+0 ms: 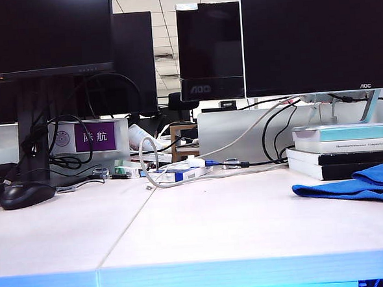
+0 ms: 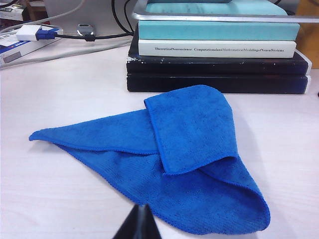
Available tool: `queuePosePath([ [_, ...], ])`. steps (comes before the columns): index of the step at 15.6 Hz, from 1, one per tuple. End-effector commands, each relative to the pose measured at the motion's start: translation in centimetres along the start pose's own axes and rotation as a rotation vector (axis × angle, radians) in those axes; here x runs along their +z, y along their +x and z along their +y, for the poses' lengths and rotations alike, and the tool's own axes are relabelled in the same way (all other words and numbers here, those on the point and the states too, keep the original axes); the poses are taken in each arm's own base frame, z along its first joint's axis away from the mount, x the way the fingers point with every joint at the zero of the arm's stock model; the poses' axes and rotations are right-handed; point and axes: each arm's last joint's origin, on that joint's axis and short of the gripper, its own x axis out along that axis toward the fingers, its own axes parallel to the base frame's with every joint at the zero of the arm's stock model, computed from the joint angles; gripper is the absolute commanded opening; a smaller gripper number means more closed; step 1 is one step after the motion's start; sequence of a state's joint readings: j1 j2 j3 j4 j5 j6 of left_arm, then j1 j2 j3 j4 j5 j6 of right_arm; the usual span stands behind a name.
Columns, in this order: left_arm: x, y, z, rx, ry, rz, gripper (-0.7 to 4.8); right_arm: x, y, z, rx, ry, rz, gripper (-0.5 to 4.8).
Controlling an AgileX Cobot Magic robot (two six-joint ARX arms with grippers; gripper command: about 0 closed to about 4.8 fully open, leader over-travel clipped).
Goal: Wipe the table from right to left using the rag.
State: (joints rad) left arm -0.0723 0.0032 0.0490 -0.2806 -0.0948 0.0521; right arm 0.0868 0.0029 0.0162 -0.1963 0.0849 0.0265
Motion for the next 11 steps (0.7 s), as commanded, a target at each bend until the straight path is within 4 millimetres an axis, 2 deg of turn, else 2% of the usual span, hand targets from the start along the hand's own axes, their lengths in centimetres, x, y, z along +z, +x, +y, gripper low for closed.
queuePosePath([
  [1, -0.24, 0.08, -0.03, -0.006, -0.001, 0.007, -0.05, -0.08, -0.01, 0.02, 0.003, 0.002, 0.008, -0.05],
  [11, -0.23, 0.08, -0.02, -0.004, -0.031, 0.007, -0.05, -0.06, -0.01, 0.00, -0.001, 0.027, 0.006, -0.05],
])
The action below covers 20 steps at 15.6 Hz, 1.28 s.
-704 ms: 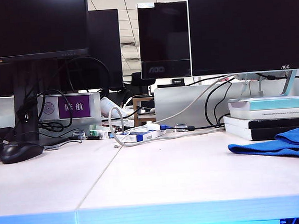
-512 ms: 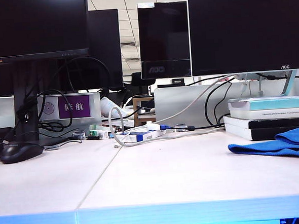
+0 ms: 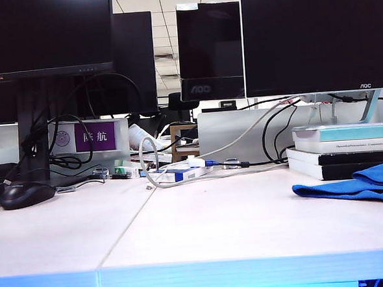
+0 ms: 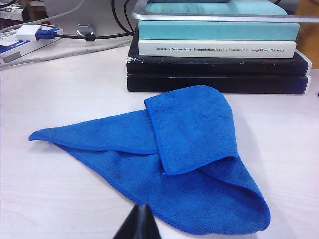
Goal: Wipe the table from right to left using the rag.
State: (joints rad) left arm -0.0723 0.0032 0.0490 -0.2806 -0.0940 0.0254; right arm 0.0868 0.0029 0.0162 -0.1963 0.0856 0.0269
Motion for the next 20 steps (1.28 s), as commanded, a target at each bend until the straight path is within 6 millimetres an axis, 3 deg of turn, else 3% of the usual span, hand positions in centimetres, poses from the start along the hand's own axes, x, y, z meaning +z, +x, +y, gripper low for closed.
queuePosePath([
  [1, -0.1, 0.1, 0.0, -0.005, -0.020, -0.002, -0.05, 0.0, 0.0, 0.0, -0.006, 0.105, 0.004, -0.05],
  [3, 0.5, 0.0, -0.1, -0.053, -0.043, -0.064, -0.05, 0.1, -0.1, -0.1, -0.042, 0.257, -0.003, -0.05],
  [6, 2.0, -0.3, -0.1, -0.073, -0.101, -0.180, -0.05, 1.1, -0.4, -0.1, -0.040, 0.281, -0.037, -0.05],
  [12, 7.1, -2.6, 0.5, 0.004, -0.126, -0.305, -0.05, 5.7, -2.3, -0.2, -0.019, 0.299, -0.218, -0.05],
  [15, 10.6, -3.0, 0.7, 0.047, -0.133, -0.309, -0.05, 8.2, -3.6, -0.4, -0.048, 0.310, -0.285, -0.05],
  [19, 15.6, -1.9, 0.7, 0.046, -0.117, -0.270, -0.05, 11.3, -4.1, -0.3, -0.059, 0.292, -0.285, -0.05],
  [20, 18.7, -1.2, 0.6, 0.002, -0.107, -0.260, -0.05, 13.5, -4.0, -0.3, -0.061, 0.287, -0.284, -0.05],
])
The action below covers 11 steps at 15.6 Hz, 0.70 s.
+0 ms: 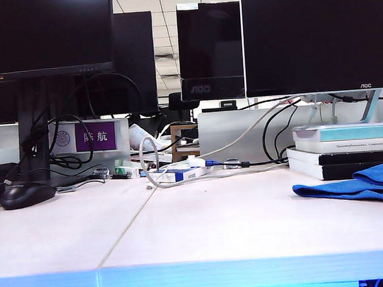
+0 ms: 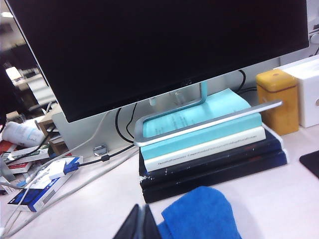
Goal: Wipe the table from right to left using the rag.
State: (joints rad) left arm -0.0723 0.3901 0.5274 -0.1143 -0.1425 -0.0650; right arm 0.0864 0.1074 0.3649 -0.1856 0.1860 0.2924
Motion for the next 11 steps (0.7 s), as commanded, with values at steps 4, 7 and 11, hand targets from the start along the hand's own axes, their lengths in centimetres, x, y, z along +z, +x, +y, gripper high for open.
queuePosePath([
  [4, 9.9, 4.5, -2.1, -0.276, 0.012, 0.030, -0.05, 8.2, 3.5, 3.2, 0.011, -0.095, -0.007, -0.05],
  [7, 13.8, 5.1, -2.9, -0.447, -0.020, 0.109, -0.05, 12.7, 6.7, 5.2, -0.012, -0.133, 0.086, -0.05],
  [11, 18.2, 4.8, -3.6, -0.587, -0.057, 0.271, -0.05, 16.5, 12.4, 7.4, -0.072, -0.214, 0.362, -0.05],
])
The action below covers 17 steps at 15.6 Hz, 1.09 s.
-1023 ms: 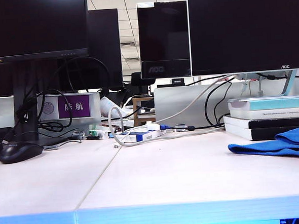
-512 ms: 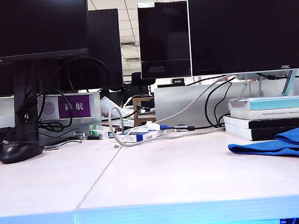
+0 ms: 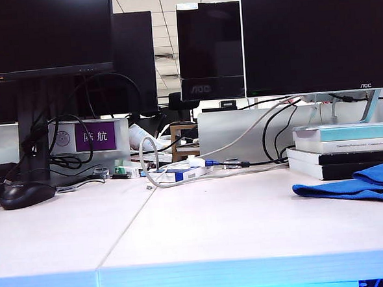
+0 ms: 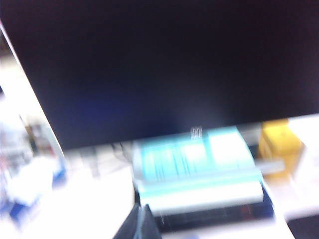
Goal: Wipe the table from right to left using the rag.
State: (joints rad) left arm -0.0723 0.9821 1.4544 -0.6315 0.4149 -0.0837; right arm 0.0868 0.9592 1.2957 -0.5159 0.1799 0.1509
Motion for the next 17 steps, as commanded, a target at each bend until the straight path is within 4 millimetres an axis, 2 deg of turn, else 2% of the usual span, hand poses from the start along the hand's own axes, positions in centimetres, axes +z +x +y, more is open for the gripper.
queuePosePath([
  [1, 1.8, -1.1, -0.8, -0.050, -0.024, 0.051, -0.05, 1.4, 2.4, 0.7, -0.024, -0.051, 0.185, -0.05],
  [4, 3.6, -2.1, -1.4, -0.054, -0.002, 0.020, -0.05, 1.1, 5.5, 1.2, -0.045, -0.153, 0.417, -0.05],
  [9, 3.5, -1.6, -2.4, -0.154, 0.001, 0.059, -0.06, -4.3, 10.5, 1.3, -0.103, -0.236, 0.902, -0.05],
  [11, 3.4, -1.0, -2.6, -0.182, 0.016, 0.073, -0.05, -5.6, 12.0, 1.3, -0.118, -0.245, 0.970, -0.05],
  [17, 3.3, -0.5, -3.2, -0.206, 0.023, 0.086, -0.05, -7.2, 14.8, 0.9, -0.159, -0.219, 1.016, -0.05],
])
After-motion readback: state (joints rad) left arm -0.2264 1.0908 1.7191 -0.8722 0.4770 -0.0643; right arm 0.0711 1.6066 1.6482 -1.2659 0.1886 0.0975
